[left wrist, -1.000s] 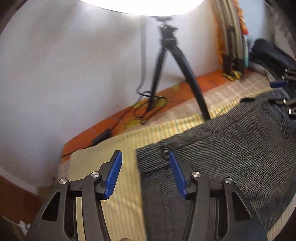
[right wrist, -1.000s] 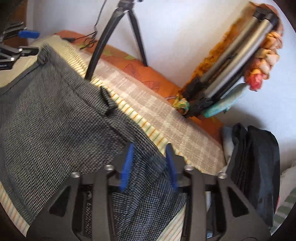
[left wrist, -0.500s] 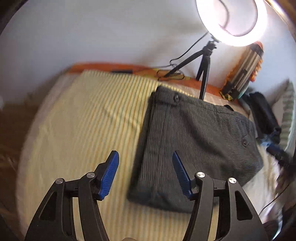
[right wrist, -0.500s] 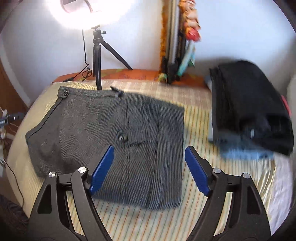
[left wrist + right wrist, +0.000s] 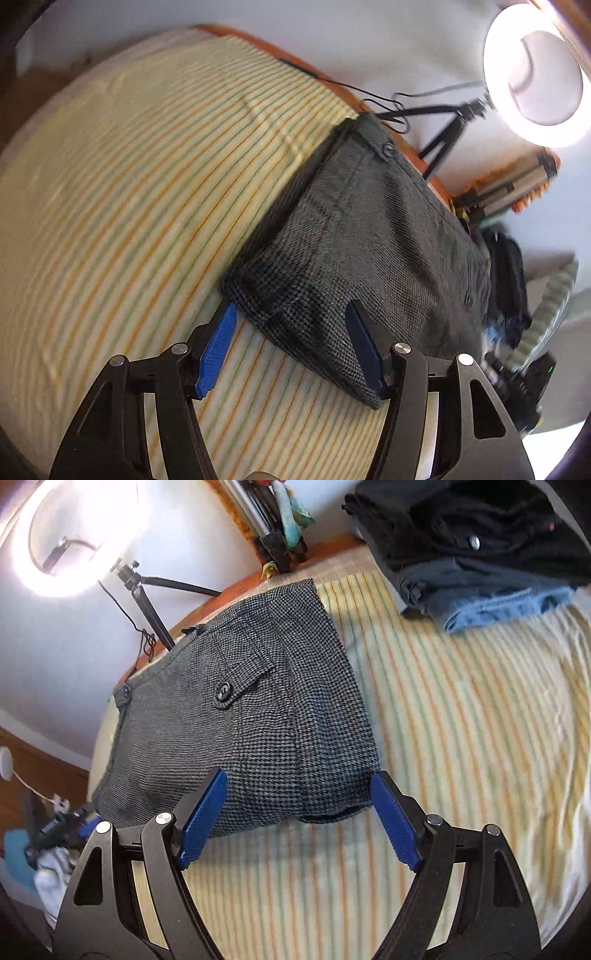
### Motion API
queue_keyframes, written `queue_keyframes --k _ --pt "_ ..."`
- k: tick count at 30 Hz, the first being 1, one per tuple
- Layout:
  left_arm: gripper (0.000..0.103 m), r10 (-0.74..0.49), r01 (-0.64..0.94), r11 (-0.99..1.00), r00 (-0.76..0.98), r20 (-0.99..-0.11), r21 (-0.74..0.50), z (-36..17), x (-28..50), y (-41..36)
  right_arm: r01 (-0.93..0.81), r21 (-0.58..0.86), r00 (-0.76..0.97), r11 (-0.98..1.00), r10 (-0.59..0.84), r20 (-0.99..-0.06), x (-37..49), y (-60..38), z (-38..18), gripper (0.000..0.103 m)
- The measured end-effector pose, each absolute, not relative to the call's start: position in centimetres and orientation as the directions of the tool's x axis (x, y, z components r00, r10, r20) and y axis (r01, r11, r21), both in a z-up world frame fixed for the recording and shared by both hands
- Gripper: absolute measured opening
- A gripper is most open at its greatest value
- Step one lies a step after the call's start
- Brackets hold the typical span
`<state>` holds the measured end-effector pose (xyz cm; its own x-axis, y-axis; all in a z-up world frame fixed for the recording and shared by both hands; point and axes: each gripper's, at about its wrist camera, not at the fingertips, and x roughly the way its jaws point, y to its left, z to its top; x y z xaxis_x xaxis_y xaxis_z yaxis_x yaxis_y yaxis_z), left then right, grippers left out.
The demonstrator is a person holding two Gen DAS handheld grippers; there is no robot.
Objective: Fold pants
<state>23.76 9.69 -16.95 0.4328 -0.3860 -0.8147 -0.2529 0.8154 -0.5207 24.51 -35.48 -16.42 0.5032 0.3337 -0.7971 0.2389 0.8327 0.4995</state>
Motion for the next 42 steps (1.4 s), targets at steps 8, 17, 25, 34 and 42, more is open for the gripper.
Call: queue_keyframes --k 8,17,25,34,42 --pt "0.067 -0.398 -0.328 0.745 0.481 -0.781 -0.581 -18.1 24.4 9.9 0.304 0.579 0.551 0.756 0.356 -0.755 24.1 -35.3 -16.8 0.083" --pt "0.036 -0.305 -0.341 0.778 0.528 -0.793 -0.527 -18.3 24.7 9.4 0.334 0.698 0.543 0.633 0.477 -0.692 22.5 -35.1 -18.8 0.083" --pt "0.025 -0.284 -0.3 0.801 0.572 -0.769 -0.518 -17.4 24.6 8.6 0.348 0.764 0.616 0.544 0.481 -0.623 24.1 -35.9 -19.7 0.059" --pt "0.022 -0.222 -0.303 0.841 0.562 -0.797 -0.448 -17.8 24.2 9.1 0.25 0.646 0.599 0.722 0.408 -0.689 24.9 -34.1 -17.2 0.023" --pt "0.047 -0.121 -0.302 0.888 0.571 -0.812 -0.345 -16.2 23.0 9.5 0.266 0.67 0.59 0.693 0.433 -0.682 25.2 -34.4 -17.9 0.041"
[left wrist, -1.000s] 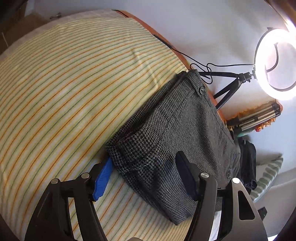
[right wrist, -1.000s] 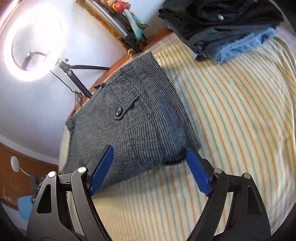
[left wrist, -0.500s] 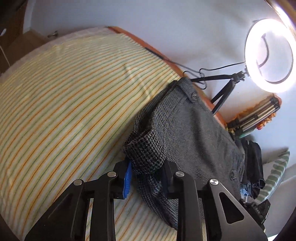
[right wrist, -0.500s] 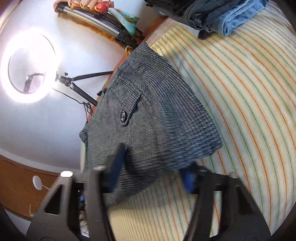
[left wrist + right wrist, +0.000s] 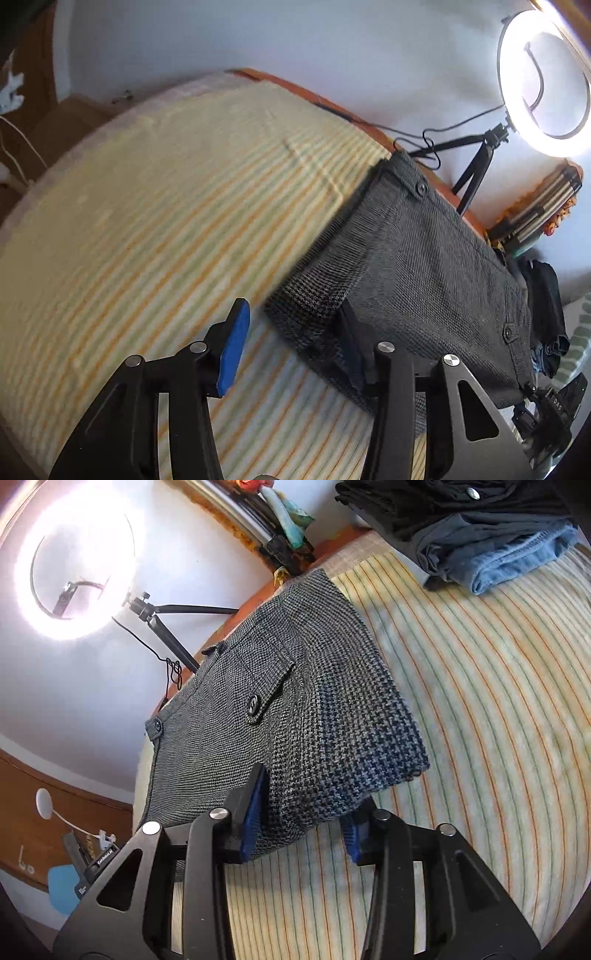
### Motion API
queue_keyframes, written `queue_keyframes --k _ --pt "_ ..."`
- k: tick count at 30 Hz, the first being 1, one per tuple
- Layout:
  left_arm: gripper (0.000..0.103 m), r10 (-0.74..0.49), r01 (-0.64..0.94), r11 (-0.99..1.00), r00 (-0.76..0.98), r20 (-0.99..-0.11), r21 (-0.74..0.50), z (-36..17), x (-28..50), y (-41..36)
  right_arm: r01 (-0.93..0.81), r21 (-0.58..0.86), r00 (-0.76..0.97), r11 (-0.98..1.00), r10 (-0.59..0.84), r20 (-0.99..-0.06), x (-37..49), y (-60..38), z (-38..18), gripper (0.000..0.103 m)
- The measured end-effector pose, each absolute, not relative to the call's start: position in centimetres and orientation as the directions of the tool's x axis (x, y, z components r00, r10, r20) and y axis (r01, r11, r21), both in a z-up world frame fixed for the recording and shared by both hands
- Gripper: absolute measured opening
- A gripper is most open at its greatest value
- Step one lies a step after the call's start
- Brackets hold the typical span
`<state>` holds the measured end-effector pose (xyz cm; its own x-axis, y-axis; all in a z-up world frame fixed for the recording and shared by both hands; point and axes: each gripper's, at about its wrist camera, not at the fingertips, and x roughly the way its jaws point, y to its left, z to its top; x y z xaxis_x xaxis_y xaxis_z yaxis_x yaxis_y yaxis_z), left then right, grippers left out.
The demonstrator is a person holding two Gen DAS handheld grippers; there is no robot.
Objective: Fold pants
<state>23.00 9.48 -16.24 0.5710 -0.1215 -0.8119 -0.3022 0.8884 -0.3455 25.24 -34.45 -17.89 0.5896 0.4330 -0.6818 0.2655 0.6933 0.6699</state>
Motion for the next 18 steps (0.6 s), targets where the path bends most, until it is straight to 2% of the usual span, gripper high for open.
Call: queue_keyframes --k 2,5,8,13,18 --pt "0.047 -0.093 -0.277 0.907 0.602 -0.793 -0.317 -15.0 22.0 8.9 0.281 0.676 0.587 0.682 0.435 -0.683 24.5 -35.0 -18.3 0.046" --pt "0.045 -0.022 -0.205 0.957 0.656 -0.754 -0.206 -12.8 20.7 6.8 0.3 0.71 0.598 0.638 0.454 -0.66 24.0 -35.4 -18.4 0.047" --pt "0.045 -0.012 -0.181 0.967 0.672 -0.74 -0.18 -11.6 19.8 5.9 0.298 0.72 0.611 0.627 0.454 -0.649 23.6 -36.0 -18.0 0.047" --pt "0.045 -0.084 -0.016 0.991 0.678 -0.73 -0.13 -10.8 21.0 2.3 0.318 0.719 0.614 0.618 0.443 -0.653 23.4 -36.5 -18.4 0.049" --pt "0.045 -0.195 0.248 0.968 0.628 -0.753 -0.044 -11.9 23.6 -6.0 0.322 0.72 0.613 0.615 0.445 -0.653 23.7 -36.2 -18.5 0.053"
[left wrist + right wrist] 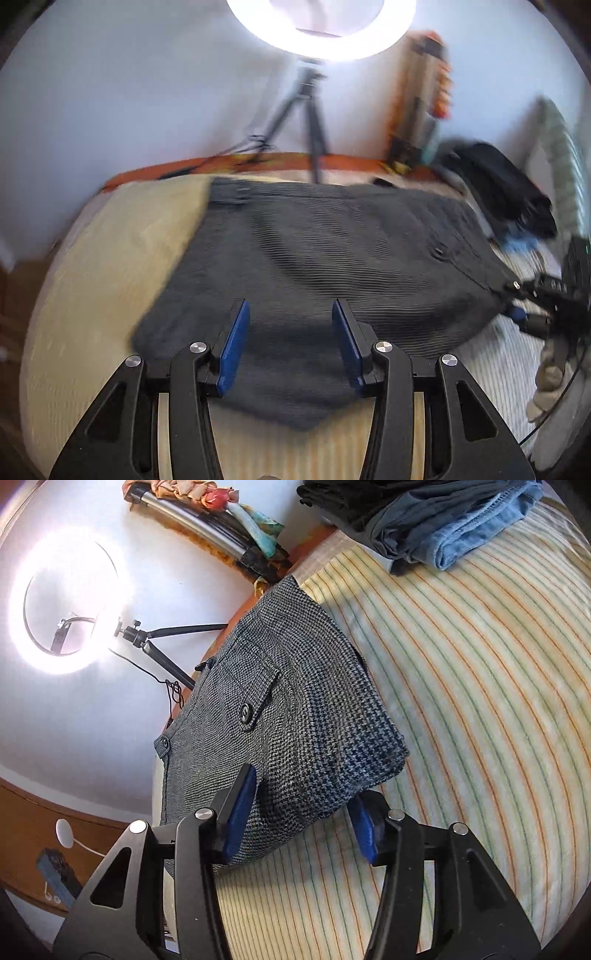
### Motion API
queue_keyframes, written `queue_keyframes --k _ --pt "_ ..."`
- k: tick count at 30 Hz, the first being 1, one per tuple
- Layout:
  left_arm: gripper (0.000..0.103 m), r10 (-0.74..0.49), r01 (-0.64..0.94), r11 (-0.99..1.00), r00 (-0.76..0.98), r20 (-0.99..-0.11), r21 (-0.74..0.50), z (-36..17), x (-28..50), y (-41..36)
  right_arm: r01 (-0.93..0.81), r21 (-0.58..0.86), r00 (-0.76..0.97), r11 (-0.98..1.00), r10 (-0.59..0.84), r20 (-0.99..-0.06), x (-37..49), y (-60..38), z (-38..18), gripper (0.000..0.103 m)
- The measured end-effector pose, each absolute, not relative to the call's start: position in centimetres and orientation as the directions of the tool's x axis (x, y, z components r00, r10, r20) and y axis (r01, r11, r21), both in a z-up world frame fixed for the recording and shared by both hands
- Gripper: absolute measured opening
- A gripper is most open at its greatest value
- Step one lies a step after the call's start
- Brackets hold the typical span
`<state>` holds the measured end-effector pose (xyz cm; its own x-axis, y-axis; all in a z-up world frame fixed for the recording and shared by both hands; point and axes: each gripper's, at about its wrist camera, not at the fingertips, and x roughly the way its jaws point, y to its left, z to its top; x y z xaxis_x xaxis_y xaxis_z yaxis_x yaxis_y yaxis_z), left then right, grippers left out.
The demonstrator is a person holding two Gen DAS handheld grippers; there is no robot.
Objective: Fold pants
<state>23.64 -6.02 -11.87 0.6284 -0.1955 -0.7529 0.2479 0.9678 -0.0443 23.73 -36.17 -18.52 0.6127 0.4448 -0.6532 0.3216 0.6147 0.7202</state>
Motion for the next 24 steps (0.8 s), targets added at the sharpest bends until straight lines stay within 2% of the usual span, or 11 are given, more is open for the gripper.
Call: queue_keyframes --k 2,5,10,15,18,24 --pt "0.045 -0.223 0.315 0.949 0.6 -0.768 -0.029 -13.0 24.3 -8.8 0.314 0.716 0.612 0.624 0.443 -0.655 23.8 -36.0 -18.3 0.054" --pt "0.045 -0.273 0.361 0.93 0.546 -0.792 -0.071 -14.8 25.1 -10.4 0.311 0.717 0.611 0.624 0.446 -0.653 23.8 -36.2 -18.4 0.054" --pt "0.047 -0.213 0.36 0.933 0.531 -0.82 -0.009 -18.2 26.0 -11.5 0.314 0.729 0.61 0.608 0.459 -0.646 24.0 -36.3 -18.7 0.054" --pt "0.045 -0.257 0.369 0.928 0.528 -0.809 -0.054 -16.8 25.8 -11.7 0.306 0.727 0.611 0.615 0.459 -0.645 24.2 -36.3 -18.5 0.054" --pt "0.045 -0.271 0.403 0.915 0.563 -0.781 -0.027 -15.1 24.6 -12.4 0.312 0.748 0.618 0.586 0.472 -0.629 23.9 -36.9 -18.2 0.054" --pt "0.048 -0.34 0.528 0.849 0.556 -0.758 0.006 -13.7 23.3 -17.2 0.33 0.755 0.681 0.566 0.411 -0.606 21.9 -39.8 -16.5 0.054"
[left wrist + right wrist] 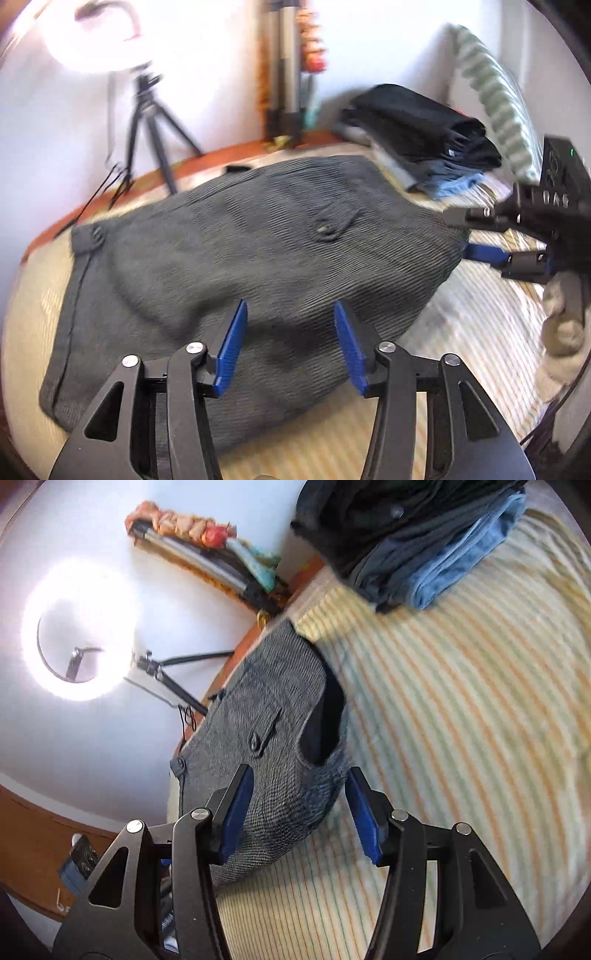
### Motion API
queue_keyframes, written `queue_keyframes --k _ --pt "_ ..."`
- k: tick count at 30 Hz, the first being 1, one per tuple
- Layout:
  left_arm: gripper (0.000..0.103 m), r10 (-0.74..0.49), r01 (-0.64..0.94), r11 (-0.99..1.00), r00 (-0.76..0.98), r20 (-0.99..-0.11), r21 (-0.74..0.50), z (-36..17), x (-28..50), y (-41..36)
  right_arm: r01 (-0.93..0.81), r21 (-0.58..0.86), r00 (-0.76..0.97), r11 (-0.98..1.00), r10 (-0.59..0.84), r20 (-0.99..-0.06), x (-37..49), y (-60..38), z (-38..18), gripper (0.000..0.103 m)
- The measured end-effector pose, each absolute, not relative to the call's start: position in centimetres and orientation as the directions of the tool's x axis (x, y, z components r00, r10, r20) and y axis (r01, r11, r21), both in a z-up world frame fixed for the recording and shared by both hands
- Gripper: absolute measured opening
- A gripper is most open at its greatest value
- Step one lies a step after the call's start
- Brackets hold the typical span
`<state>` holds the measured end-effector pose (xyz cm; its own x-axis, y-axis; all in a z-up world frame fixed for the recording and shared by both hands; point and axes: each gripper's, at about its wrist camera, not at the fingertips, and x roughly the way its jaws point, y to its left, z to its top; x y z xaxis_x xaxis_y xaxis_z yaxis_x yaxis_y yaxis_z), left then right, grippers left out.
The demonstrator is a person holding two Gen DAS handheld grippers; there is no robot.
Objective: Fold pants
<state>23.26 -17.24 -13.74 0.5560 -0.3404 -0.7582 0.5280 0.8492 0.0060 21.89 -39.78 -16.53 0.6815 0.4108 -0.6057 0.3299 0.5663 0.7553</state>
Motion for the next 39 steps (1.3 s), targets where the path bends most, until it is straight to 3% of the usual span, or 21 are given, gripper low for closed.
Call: queue_keyframes --k 8,15,17,18,19,23,28,32,34,38,39 --pt "0.049 -0.303 0.42 0.904 0.487 -0.819 -0.085 -17.3 26.5 -17.0 0.32 0.733 0.735 0.6 0.331 -0.592 20.0 -42.7 -14.1 0.055" --pt "0.05 -0.357 0.463 0.882 0.529 -0.77 -0.09 -14.7 25.0 -18.1 0.302 0.762 0.739 0.572 0.364 -0.566 19.5 -43.5 -13.1 0.055" --pt "0.068 -0.41 0.544 0.836 0.538 -0.736 -0.068 -13.0 23.2 -20.4 0.311 0.752 0.738 0.582 0.35 -0.576 19.5 -43.5 -12.8 0.055" --pt "0.07 -0.43 0.584 0.81 0.529 -0.732 -0.054 -12.7 22.5 -21.6 0.324 0.741 0.738 0.589 0.332 -0.587 19.4 -43.6 -12.7 0.058" --pt "0.071 -0.442 0.618 0.785 0.516 -0.734 -0.038 -12.6 21.9 -22.9 0.338 0.731 0.737 0.592 0.317 -0.597 19.4 -43.7 -12.6 0.062" --pt "0.071 -0.437 0.714 0.699 0.472 -0.766 0.042 -13.4 20.4 -28.1 0.372 0.736 0.753 0.566 0.279 -0.595 18.8 -45.2 -12.5 0.063" --pt "0.071 -0.338 0.732 0.662 0.484 -0.807 0.162 -16.0 20.8 -31.3 0.402 0.759 0.777 0.512 0.247 -0.578 17.5 -47.7 -12.7 0.064" --pt "0.071 -0.291 0.72 0.667 0.487 -0.824 0.19 -17.4 21.4 -31.7 0.407 0.768 0.783 0.494 0.244 -0.572 17.0 -48.7 -12.8 0.064" --pt "0.066 -0.291 0.702 0.693 0.482 -0.827 0.165 -17.8 22.3 -31.2 0.404 0.765 0.782 0.502 0.244 -0.573 17.0 -48.7 -12.7 0.064" --pt "0.035 -0.332 0.674 0.734 0.465 -0.821 0.085 -17.7 24.1 -30.1 0.385 0.765 0.779 0.517 0.262 -0.569 17.2 -48.3 -12.6 0.064" --pt "0.032 -0.356 0.668 0.743 0.445 -0.822 0.039 -17.5 24.4 -29.7 0.384 0.762 0.777 0.521 0.264 -0.572 17.3 -48.2 -12.6 0.064"
